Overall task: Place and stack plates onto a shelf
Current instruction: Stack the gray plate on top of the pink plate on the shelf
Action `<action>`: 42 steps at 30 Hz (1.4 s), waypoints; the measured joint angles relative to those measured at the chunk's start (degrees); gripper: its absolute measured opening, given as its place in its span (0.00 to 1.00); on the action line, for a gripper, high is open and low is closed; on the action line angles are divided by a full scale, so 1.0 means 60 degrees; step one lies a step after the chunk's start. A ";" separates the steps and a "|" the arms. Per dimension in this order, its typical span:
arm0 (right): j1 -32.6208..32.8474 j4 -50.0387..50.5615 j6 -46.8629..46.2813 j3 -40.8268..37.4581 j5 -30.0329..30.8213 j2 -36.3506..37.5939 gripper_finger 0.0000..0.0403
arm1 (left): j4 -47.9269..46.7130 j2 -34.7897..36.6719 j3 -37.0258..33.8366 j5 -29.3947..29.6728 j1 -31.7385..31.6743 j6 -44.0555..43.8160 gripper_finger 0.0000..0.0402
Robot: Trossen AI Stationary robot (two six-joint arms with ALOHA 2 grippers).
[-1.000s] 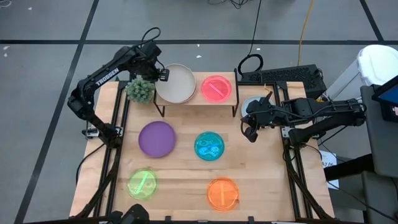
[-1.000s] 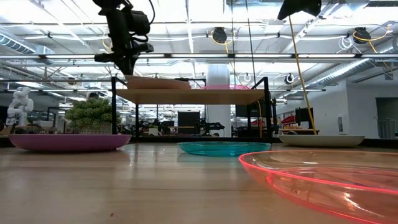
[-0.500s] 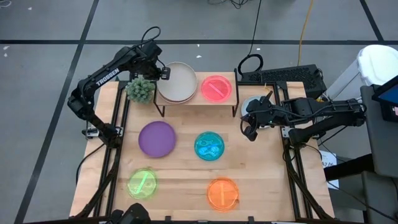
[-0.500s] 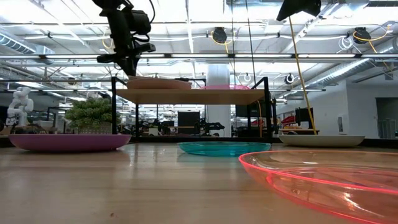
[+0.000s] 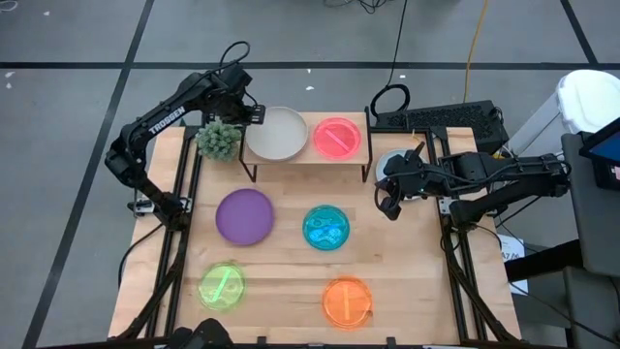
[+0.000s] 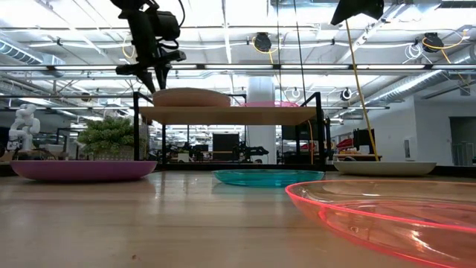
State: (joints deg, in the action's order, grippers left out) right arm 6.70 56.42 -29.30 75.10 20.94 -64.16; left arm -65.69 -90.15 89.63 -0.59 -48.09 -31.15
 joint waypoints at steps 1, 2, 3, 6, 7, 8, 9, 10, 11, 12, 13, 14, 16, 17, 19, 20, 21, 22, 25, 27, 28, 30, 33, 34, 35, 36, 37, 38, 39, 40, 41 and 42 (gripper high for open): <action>0.0000 0.0004 0.0000 -0.0001 -0.0002 0.0000 0.00 | -0.0041 0.0058 0.0044 -0.0040 0.0039 0.0120 0.30; 0.0000 0.0000 0.0000 0.0001 -0.0002 0.0001 0.00 | -0.0062 0.0121 0.0126 -0.0049 0.0098 0.0251 0.30; 0.0000 0.0004 0.0000 0.0001 -0.0002 0.0000 0.00 | -0.0028 0.0203 0.0191 -0.0052 0.0190 0.0403 0.30; 0.0000 0.0004 -0.0003 0.0001 -0.0002 0.0000 0.00 | 0.0014 0.0527 0.0316 -0.0064 0.0621 0.0940 0.30; 0.0000 0.0004 0.0000 0.0001 -0.0002 0.0000 0.00 | 0.0046 0.0640 0.0316 -0.0068 0.0789 0.1078 0.30; 0.0000 0.0004 -0.0001 0.0001 -0.0002 0.0000 0.00 | 0.0046 0.0737 0.0316 -0.0068 0.0967 0.1212 0.30; 0.0000 0.0004 -0.0004 0.0000 -0.0004 0.0000 0.00 | 0.0039 0.0813 0.0316 -0.0069 0.1161 0.1346 0.30; 0.0000 0.0000 -0.0002 0.0001 -0.0006 0.0000 0.00 | 0.0010 0.0888 0.0320 -0.0066 0.1356 0.1429 0.30; 0.0000 0.0001 -0.0001 -0.0001 -0.0006 0.0000 0.00 | -0.0070 0.0950 0.0320 -0.0059 0.1543 0.1462 0.30; 0.0000 0.0004 -0.0003 0.0001 -0.0006 0.0000 0.00 | -0.0160 0.0992 0.0320 -0.0030 0.1725 0.1469 0.30; 0.0000 0.0000 -0.0004 0.0001 -0.0006 0.0000 0.00 | -0.0205 0.1011 0.0321 -0.0006 0.1935 0.1492 0.30; 0.0000 0.0000 0.0000 0.0001 -0.0006 0.0000 0.00 | -0.0218 0.1017 0.0324 0.0001 0.2140 0.1552 0.30; 0.0000 0.0004 -0.0004 0.0001 -0.0006 0.0000 0.00 | -0.0301 0.0999 0.0324 0.0005 0.2549 0.1749 0.30; 0.0000 0.0001 -0.0004 0.0001 -0.0006 0.0000 0.00 | -0.0289 0.0995 0.0324 0.0005 0.2756 0.1833 0.30; 0.0000 0.0004 -0.0042 0.0001 -0.0017 0.0000 0.00 | -0.0157 0.0999 0.0324 0.0079 0.3214 0.1998 0.30; 0.0000 0.0004 -0.0133 0.0000 -0.0030 0.0000 0.00 | -0.0035 0.0999 0.0324 0.0180 0.3455 0.2071 0.30; 0.0000 0.0015 -0.0275 -0.0001 -0.0035 0.0000 0.00 | 0.0138 0.0999 0.0324 0.0288 0.3701 0.2172 0.30; 0.0000 0.0061 -0.0457 0.0001 -0.0035 0.0000 0.00 | 0.0293 0.0995 0.0324 0.0358 0.3961 0.2315 0.30; 0.0000 0.0401 -0.1032 0.0001 -0.0039 0.0000 0.00 | 0.0619 0.0995 0.0324 0.0372 0.4648 0.2729 0.30; 0.0000 0.0687 -0.1386 0.0001 -0.0042 0.0000 0.00 | 0.0744 0.0998 0.0245 0.0555 0.5017 0.2959 0.30; 0.0000 0.0782 -0.1540 -0.0001 -0.0060 0.0000 0.00 | 0.0897 0.1003 0.0117 0.0659 0.5168 0.3097 0.30; 0.0000 0.0996 -0.1794 -0.0002 -0.0206 0.0000 0.00 | 0.1454 0.1005 -0.0308 0.0882 0.5436 0.3376 0.30; 0.0000 0.1161 -0.1998 -0.0010 -0.0482 0.0000 0.00 | 0.2138 0.0984 -0.1000 0.1118 0.5693 0.3721 0.30; 0.0000 0.1133 -0.2020 -0.0064 -0.0562 0.0001 0.00 | 0.2391 0.0984 -0.1215 0.1210 0.5743 0.3841 0.30; 0.0000 0.1108 -0.2083 -0.0144 -0.0701 0.0004 0.00 | 0.2629 0.0984 -0.1422 0.1300 0.5778 0.4034 0.30; 0.0000 0.1099 -0.2200 -0.0245 -0.0812 0.0004 0.00 | 0.2865 0.0984 -0.1619 0.1366 0.5808 0.4261 0.30; 0.0000 0.1114 -0.2340 -0.0347 -0.0897 0.0008 0.00 | 0.3092 0.0984 -0.1810 0.1453 0.5842 0.4501 0.30; 0.0000 0.1094 -0.2480 -0.0463 -0.1072 0.0013 0.00 | 0.3282 0.0984 -0.1974 0.1527 0.5878 0.4698 0.30; 0.0000 0.1057 -0.2600 -0.0575 -0.1241 0.0026 0.00 | 0.3451 0.0984 -0.2119 0.1567 0.5909 0.4857 0.30; 0.0000 0.0979 -0.2718 -0.0685 -0.1493 0.0033 0.00 | 0.3616 0.0984 -0.2247 0.1605 0.5915 0.4975 0.30; 0.0004 0.0897 -0.2804 -0.0791 -0.1650 0.0036 0.00 | 0.3752 0.0984 -0.2367 0.1608 0.5915 0.5040 0.30; 0.0004 0.0804 -0.2900 -0.0899 -0.1870 0.0033 0.00 | 0.3767 0.0984 -0.2469 0.1622 0.5908 0.5098 0.30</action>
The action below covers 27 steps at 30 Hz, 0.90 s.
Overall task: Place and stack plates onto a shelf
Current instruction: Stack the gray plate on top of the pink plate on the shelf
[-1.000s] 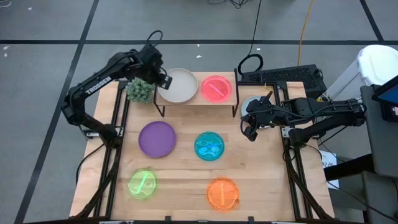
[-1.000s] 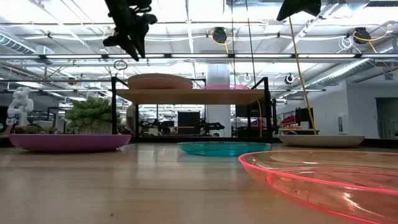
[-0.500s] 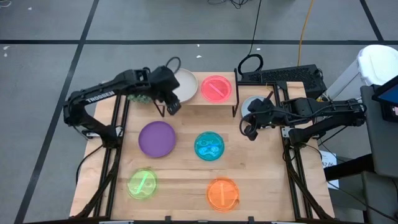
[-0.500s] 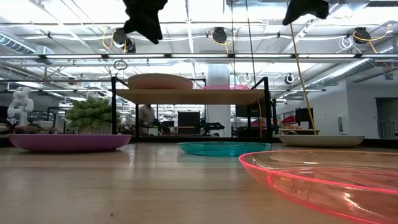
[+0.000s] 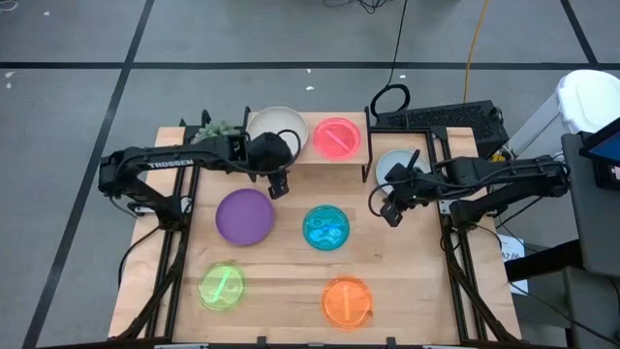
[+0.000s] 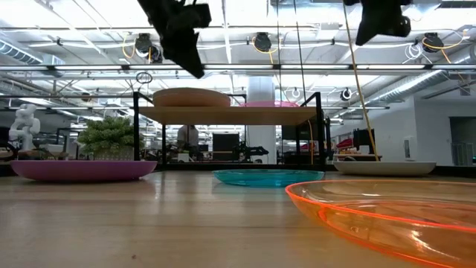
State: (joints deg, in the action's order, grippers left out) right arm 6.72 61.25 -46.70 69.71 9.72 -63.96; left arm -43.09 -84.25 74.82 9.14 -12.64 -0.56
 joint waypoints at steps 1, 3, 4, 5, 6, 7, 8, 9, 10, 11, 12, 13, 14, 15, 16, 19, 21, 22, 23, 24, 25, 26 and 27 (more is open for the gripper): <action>0.0000 -0.0101 -0.0098 -0.0098 -0.0197 0.0000 0.00 | -0.0014 0.0000 -0.0087 0.0043 -0.0011 0.0028 0.30; 0.0002 -0.0353 -0.0285 -0.0267 -0.0438 0.0000 0.00 | -0.0010 0.0000 -0.0247 0.0287 -0.0020 0.0057 0.30; 0.0004 -0.0464 -0.0350 -0.0327 -0.0467 0.0000 0.00 | -0.0007 0.0000 -0.0315 0.0427 -0.0010 0.0070 0.30; 0.0004 -0.0562 -0.0380 -0.0371 -0.0517 0.0000 0.00 | 0.0013 0.0000 -0.0379 0.0509 -0.0005 0.0097 0.30; 0.0004 -0.0642 -0.0382 -0.0391 -0.0618 0.0000 0.00 | 0.0030 0.0000 -0.0432 0.0514 -0.0004 0.0148 0.30; 0.0004 -0.0738 -0.0355 -0.0415 -0.0654 0.0000 0.00 | 0.0038 0.0000 -0.0476 0.0524 -0.0005 0.0194 0.30; 0.0004 -0.0766 -0.0350 -0.0415 -0.0648 0.0000 0.00 | 0.0043 0.0000 -0.0510 0.0529 -0.0011 0.0272 0.30; 0.0004 -0.0813 -0.0340 -0.0415 -0.0640 0.0000 0.00 | 0.0050 0.0000 -0.0532 0.0532 -0.0011 0.0346 0.30; 0.0004 -0.0872 -0.0305 -0.0415 -0.0634 0.0000 0.00 | 0.0058 0.0000 -0.0556 0.0544 -0.0015 0.0385 0.30; 0.0004 -0.0905 -0.0258 -0.0415 -0.0634 0.0000 0.00 | 0.0051 0.0000 -0.0569 0.0559 -0.0036 0.0413 0.30; 0.0004 -0.0917 -0.0209 -0.0415 -0.0631 0.0000 0.00 | 0.0050 0.0000 -0.0574 0.0567 -0.0053 0.0411 0.30; 0.0004 -0.0934 -0.0143 -0.0415 -0.0631 0.0000 0.00 | 0.0057 0.0000 -0.0574 0.0565 -0.0084 0.0400 0.30; 0.0004 -0.0951 -0.0101 -0.0415 -0.0630 0.0000 0.00 | 0.0071 0.0001 -0.0574 0.0565 -0.0130 0.0347 0.30; 0.0004 -0.0952 -0.0077 -0.0415 -0.0623 0.0000 0.00 | 0.0098 0.0004 -0.0574 0.0565 -0.0190 0.0319 0.30; 0.0004 -0.0954 -0.0055 -0.0415 -0.0620 0.0000 0.00 | 0.0123 0.0004 -0.0574 0.0569 -0.0257 0.0258 0.30; 0.0004 -0.0954 -0.0027 -0.0415 -0.0598 0.0000 0.00 | 0.0127 0.0004 -0.0574 0.0551 -0.0467 0.0257 0.30; 0.0004 -0.0953 0.0005 -0.0415 -0.0598 0.0000 0.00 | 0.0127 0.0004 -0.0574 0.0482 -0.0589 0.0323 0.30; 0.0004 -0.0954 0.0007 -0.0415 -0.0598 0.0000 0.00 | 0.0127 0.0004 -0.0574 0.0484 -0.0646 0.0358 0.30; 0.0004 -0.0954 0.0007 -0.0415 -0.0598 0.0000 0.00 | 0.0127 0.0004 -0.0574 0.0481 -0.0702 0.0409 0.30; 0.0004 -0.0954 0.0004 -0.0415 -0.0598 0.0000 0.00 | 0.0131 0.0004 -0.0574 0.0485 -0.0746 0.0455 0.30; 0.0004 -0.0954 0.0005 -0.0415 -0.0598 0.0000 0.00 | 0.0127 0.0004 -0.0574 0.0462 -0.0771 0.0507 0.30; 0.0004 -0.0954 0.0007 -0.0415 -0.0598 0.0000 0.00 | 0.0132 0.0004 -0.0574 0.0345 -0.0794 0.0526 0.30; 0.0004 -0.0954 0.0005 -0.0415 -0.0598 0.0000 0.00 | 0.0142 0.0004 -0.0574 0.0172 -0.0805 0.0527 0.30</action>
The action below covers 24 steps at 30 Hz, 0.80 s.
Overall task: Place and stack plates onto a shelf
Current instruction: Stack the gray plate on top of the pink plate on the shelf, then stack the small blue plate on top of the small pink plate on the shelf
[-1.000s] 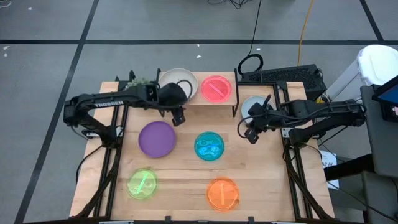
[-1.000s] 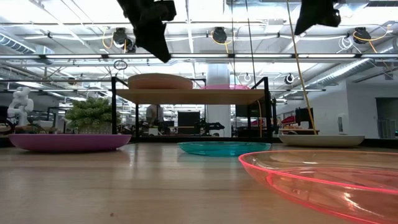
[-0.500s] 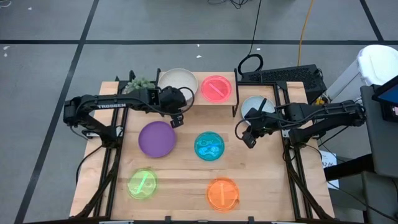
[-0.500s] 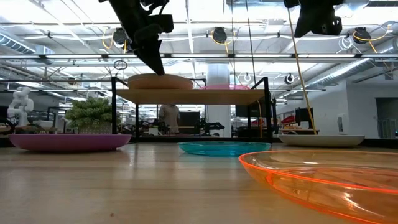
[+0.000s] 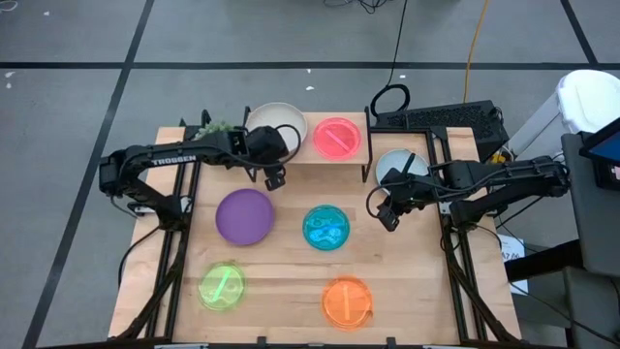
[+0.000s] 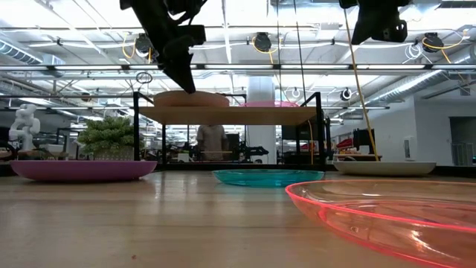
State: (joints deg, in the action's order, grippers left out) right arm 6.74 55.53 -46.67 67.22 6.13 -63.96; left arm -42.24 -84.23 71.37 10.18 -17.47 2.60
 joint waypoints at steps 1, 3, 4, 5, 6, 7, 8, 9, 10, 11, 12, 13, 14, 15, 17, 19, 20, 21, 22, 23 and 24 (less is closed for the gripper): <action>0.0000 0.0000 -0.0001 0.0000 0.0000 0.0000 0.00 | 0.0028 0.0000 0.0000 -0.0182 0.0001 -0.0024 0.30; 0.0000 0.0002 -0.0020 0.0000 0.0000 0.0000 0.00 | 0.0082 0.0000 0.0002 -0.0372 0.0069 -0.0161 0.30; 0.0000 0.0000 -0.0026 0.0000 0.0000 0.0000 0.00 | 0.0058 0.0000 0.0035 -0.0373 0.0137 -0.0222 0.30; 0.0000 0.0000 -0.0030 0.0000 0.0000 0.0000 0.00 | 0.0055 0.0000 0.0108 -0.0355 0.0196 -0.0236 0.30; 0.0000 0.0000 -0.0030 0.0000 0.0000 0.0000 0.00 | 0.0063 0.0000 0.0220 -0.0272 0.0260 -0.0230 0.30; 0.0000 0.0000 -0.0030 0.0000 0.0000 0.0000 0.00 | 0.0059 0.0000 0.0372 -0.0149 0.0317 -0.0236 0.30; 0.0000 0.0000 -0.0030 0.0000 0.0000 0.0000 0.00 | 0.0062 0.0000 0.0540 -0.0034 0.0351 -0.0269 0.30; 0.0000 0.0000 -0.0030 0.0000 0.0003 0.0000 0.00 | 0.0071 0.0002 0.0703 0.0075 0.0370 -0.0304 0.30; -0.0004 0.0000 -0.0033 0.0000 0.0004 0.0000 0.00 | 0.0076 0.0007 0.0849 0.0201 0.0345 -0.0360 0.30; -0.0004 0.0000 -0.0030 0.0000 0.0004 0.0000 0.00 | 0.0069 0.0007 0.0974 0.0358 0.0292 -0.0392 0.30; -0.0007 0.0000 -0.0035 0.0000 0.0004 0.0000 0.00 | 0.0069 0.0007 0.1082 0.0488 0.0208 -0.0417 0.30; -0.0007 0.0000 -0.0059 0.0000 0.0005 0.0000 0.00 | 0.0083 0.0007 0.1164 0.0573 0.0106 -0.0413 0.30; -0.0007 -0.0003 -0.0096 -0.0002 0.0013 0.0000 0.00 | 0.0084 0.0011 0.1210 0.0605 -0.0016 -0.0409 0.30; -0.0008 -0.0067 -0.0125 -0.0034 0.0022 0.0000 0.00 | 0.0088 0.0011 0.1230 0.0657 -0.0184 -0.0412 0.30; -0.0024 -0.0310 -0.0242 -0.0208 0.0016 0.0004 0.00 | 0.0073 0.0011 0.1231 0.0710 -0.0575 -0.0452 0.30; -0.0047 -0.0672 -0.0408 -0.0456 -0.0053 0.0000 0.00 | 0.0069 0.0011 0.1231 0.0699 -0.1031 -0.0452 0.30; -0.0051 -0.0884 -0.0505 -0.0585 -0.0160 0.0000 0.00 | 0.0074 0.0007 0.1231 0.0615 -0.1263 -0.0437 0.30; -0.0051 -0.1138 -0.0585 -0.0720 -0.0306 0.0000 0.00 | 0.0082 -0.0026 0.1231 0.0492 -0.1462 -0.0399 0.30; -0.0051 -0.1389 -0.0638 -0.0840 -0.0451 0.0000 0.00 | 0.0086 -0.0083 0.1231 0.0396 -0.1620 -0.0362 0.30; -0.0051 -0.1645 -0.0696 -0.0948 -0.0570 0.0000 0.00 | 0.0063 -0.0143 0.1228 0.0323 -0.1765 -0.0309 0.30; -0.0051 -0.1864 -0.0779 -0.1042 -0.0668 -0.0004 0.00 | 0.0016 -0.0178 0.1218 0.0304 -0.1899 -0.0209 0.30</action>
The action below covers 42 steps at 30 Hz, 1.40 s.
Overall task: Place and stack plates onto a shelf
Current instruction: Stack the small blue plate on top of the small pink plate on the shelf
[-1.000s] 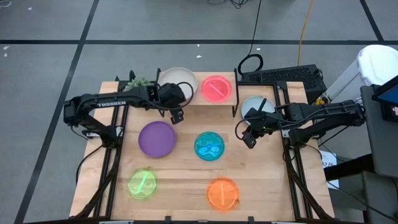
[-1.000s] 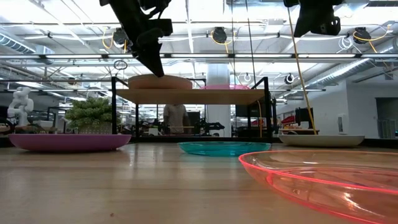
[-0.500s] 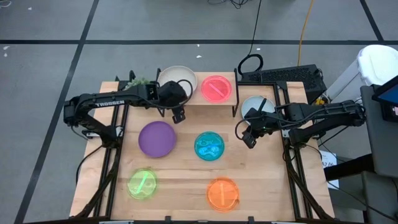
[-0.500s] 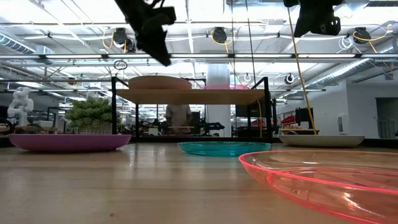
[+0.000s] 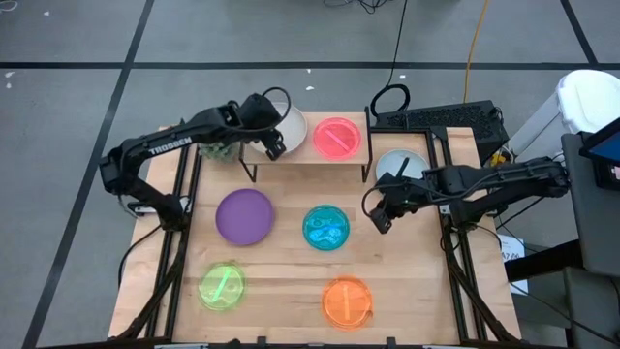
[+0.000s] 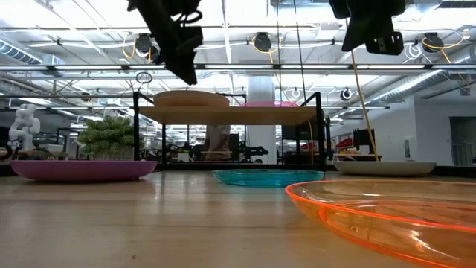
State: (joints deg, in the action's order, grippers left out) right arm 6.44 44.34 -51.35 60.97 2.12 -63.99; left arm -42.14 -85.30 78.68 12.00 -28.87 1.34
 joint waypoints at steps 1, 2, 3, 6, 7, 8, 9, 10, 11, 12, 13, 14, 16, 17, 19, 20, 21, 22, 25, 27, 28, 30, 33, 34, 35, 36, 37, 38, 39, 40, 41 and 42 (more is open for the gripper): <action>0.0000 -0.0200 -0.0077 -0.0087 -0.0128 0.0001 0.00 | -0.0055 -0.0007 -0.0009 -0.0087 -0.0122 0.0151 0.30; 0.0007 -0.0375 -0.0158 -0.0156 -0.0163 0.0001 0.00 | -0.0046 -0.0002 -0.0014 -0.0293 -0.0231 0.0303 0.30; 0.0004 -0.0496 -0.0241 -0.0200 -0.0245 0.0004 0.00 | 0.0050 0.0000 -0.0023 -0.0558 -0.0321 0.0431 0.30; 0.0004 -0.0566 -0.0300 -0.0240 -0.0416 0.0002 0.00 | -0.0116 -0.0083 -0.0047 -0.1372 -0.0473 0.0541 0.30; 0.0004 -0.0569 -0.0322 -0.0240 -0.0426 0.0004 0.00 | -0.0269 -0.0095 -0.0062 -0.1560 -0.0494 0.0593 0.30; 0.0004 -0.0569 -0.0332 -0.0240 -0.0428 0.0004 0.00 | -0.0339 -0.0099 -0.0063 -0.1697 -0.0482 0.0656 0.30; 0.0004 -0.0567 -0.0332 -0.0240 -0.0428 0.0037 0.00 | -0.0347 -0.0110 -0.0058 -0.1796 -0.0461 0.0708 0.30; 0.0004 -0.0566 -0.0332 -0.0244 -0.0430 0.0072 0.00 | -0.0401 -0.0126 -0.0052 -0.1867 -0.0437 0.0742 0.30; 0.0004 -0.0579 -0.0336 -0.0244 -0.0428 0.0104 0.00 | -0.0523 -0.0147 -0.0052 -0.1964 -0.0430 0.0767 0.30; 0.0004 -0.0602 -0.0354 -0.0244 -0.0425 0.0153 0.00 | -0.0649 -0.0170 -0.0053 -0.2041 -0.0432 0.0769 0.30; 0.0004 -0.0604 -0.0368 -0.0244 -0.0418 0.0216 0.00 | -0.0702 -0.0175 -0.0060 -0.2093 -0.0432 0.0769 0.30; 0.0004 -0.0603 -0.0366 -0.0244 -0.0406 0.0252 0.00 | -0.0721 -0.0171 -0.0060 -0.2179 -0.0425 0.0769 0.30; 0.0004 -0.0613 -0.0369 -0.0244 -0.0392 0.0336 0.00 | -0.0804 -0.0157 -0.0056 -0.2397 -0.0425 0.0765 0.30; 0.0004 -0.0613 -0.0361 -0.0244 -0.0386 0.0379 0.00 | -0.0859 -0.0159 -0.0056 -0.2527 -0.0425 0.0760 0.30; 0.0004 -0.0613 -0.0354 -0.0244 -0.0368 0.0432 0.00 | -0.0934 -0.0160 -0.0056 -0.2736 -0.0425 0.0743 0.30; 0.0004 -0.0613 -0.0351 -0.0244 -0.0363 0.0441 0.00 | -0.0969 -0.0160 -0.0056 -0.2843 -0.0425 0.0747 0.30; 0.0004 -0.0613 -0.0336 -0.0244 -0.0359 0.0444 0.00 | -0.1009 -0.0160 -0.0056 -0.2933 -0.0425 0.0741 0.30; 0.0004 -0.0611 -0.0323 -0.0244 -0.0359 0.0441 0.00 | -0.1041 -0.0160 -0.0056 -0.3011 -0.0409 0.0731 0.30; 0.0004 -0.0606 -0.0310 -0.0244 -0.0352 0.0441 0.00 | -0.1058 -0.0160 -0.0057 -0.3072 -0.0352 0.0718 0.30; 0.0004 -0.0606 -0.0310 -0.0244 -0.0345 0.0441 0.00 | -0.1061 -0.0160 -0.0056 -0.3053 -0.0308 0.0725 0.30; 0.0004 -0.0606 -0.0310 -0.0244 -0.0341 0.0441 0.00 | -0.1061 -0.0160 -0.0056 -0.2994 -0.0292 0.0727 0.30; 0.0004 -0.0606 -0.0300 -0.0244 -0.0337 0.0441 0.00 | -0.1054 -0.0160 -0.0056 -0.2963 -0.0283 0.0767 0.30; 0.0004 -0.0606 -0.0296 -0.0244 -0.0334 0.0441 0.00 | -0.1036 -0.0160 -0.0056 -0.2913 -0.0290 0.0798 0.30; 0.0004 -0.0606 -0.0296 -0.0244 -0.0334 0.0441 0.00 | -0.1036 -0.0160 -0.0056 -0.2892 -0.0290 0.0802 0.29; 0.0004 -0.0606 -0.0296 -0.0244 -0.0334 0.0441 0.00 | -0.1036 -0.0160 -0.0056 -0.2840 -0.0290 0.0804 0.27; 0.0004 -0.0605 -0.0291 -0.0244 -0.0332 0.0441 0.00 | -0.1037 -0.0160 -0.0056 -0.2836 -0.0290 0.0804 0.25; 0.0004 -0.0602 -0.0273 -0.0244 -0.0334 0.0441 0.00 | -0.1039 -0.0160 -0.0056 -0.2831 -0.0290 0.0795 0.24; 0.0004 -0.0602 -0.0262 -0.0244 -0.0330 0.0441 0.00 | -0.1036 -0.0160 -0.0056 -0.2828 -0.0290 0.0764 0.22; 0.0004 -0.0602 -0.0259 -0.0244 -0.0330 0.0441 0.00 | -0.1036 -0.0160 -0.0056 -0.2828 -0.0290 0.0730 0.21; 0.0004 -0.0602 -0.0259 -0.0240 -0.0330 0.0441 0.00 | -0.1036 -0.0160 -0.0056 -0.2828 -0.0290 0.0661 0.20; 0.0004 -0.0602 -0.0261 -0.0240 -0.0330 0.0441 0.00 | -0.1030 -0.0160 -0.0056 -0.2831 -0.0279 0.0545 0.19; 0.0004 -0.0602 -0.0283 -0.0240 -0.0322 0.0441 0.00 | -0.1020 -0.0160 -0.0056 -0.2828 -0.0237 0.0415 0.19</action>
State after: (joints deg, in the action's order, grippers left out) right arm 6.46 40.73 -53.05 59.53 0.19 -61.34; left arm -48.26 -86.26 78.35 -4.97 -30.29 3.83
